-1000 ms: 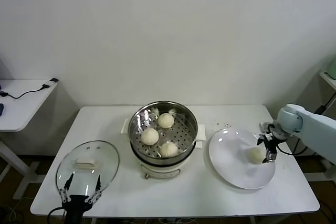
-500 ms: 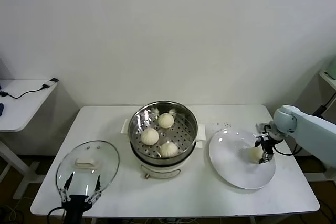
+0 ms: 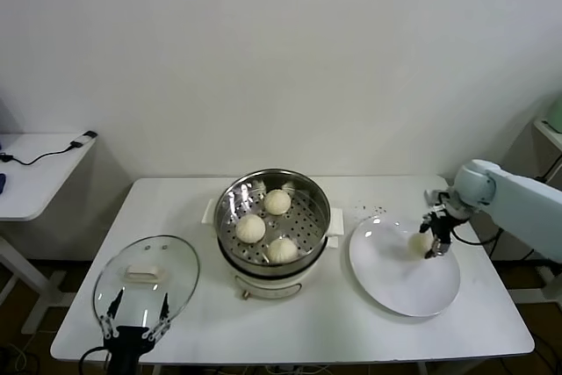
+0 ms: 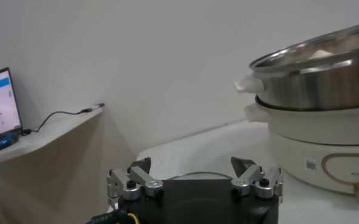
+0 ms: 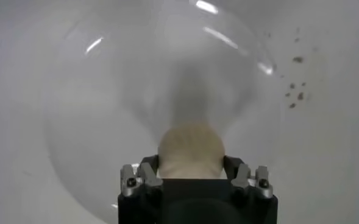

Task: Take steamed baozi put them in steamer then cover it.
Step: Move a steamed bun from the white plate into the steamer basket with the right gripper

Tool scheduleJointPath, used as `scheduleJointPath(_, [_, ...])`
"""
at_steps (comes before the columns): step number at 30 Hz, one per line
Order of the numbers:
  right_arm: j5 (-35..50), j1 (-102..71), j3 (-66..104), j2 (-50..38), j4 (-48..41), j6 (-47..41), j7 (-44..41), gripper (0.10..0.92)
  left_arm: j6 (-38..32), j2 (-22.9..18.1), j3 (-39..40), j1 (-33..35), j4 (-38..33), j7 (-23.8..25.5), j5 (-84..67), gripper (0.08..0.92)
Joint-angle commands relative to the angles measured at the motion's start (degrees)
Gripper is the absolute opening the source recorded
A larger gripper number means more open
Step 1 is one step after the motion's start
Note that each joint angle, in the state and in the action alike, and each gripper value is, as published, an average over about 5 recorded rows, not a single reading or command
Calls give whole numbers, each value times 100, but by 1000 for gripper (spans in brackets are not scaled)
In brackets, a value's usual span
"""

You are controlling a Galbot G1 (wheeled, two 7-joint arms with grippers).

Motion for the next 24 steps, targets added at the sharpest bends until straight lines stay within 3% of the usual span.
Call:
scheduleJointPath(1, [2123,2578,-1867,999,-62,-116,-12,688,-24,7,42,4,-5,3,-42,823])
scheduleJointPath(7, [3579,3609,-2857,2128,-118,-225,8,691,-36,19,171,11,-26,11,-95,823])
scheduleJointPath(11, [4107,3846,-3100,2691,90,-366,115,689,-37,73,286,-15,-39,14,-133,823])
scheduleJointPath(24, [4319,3490,-3176,3516,733,-697,551,687,-58,177,415,-40,-75,31,-176,823])
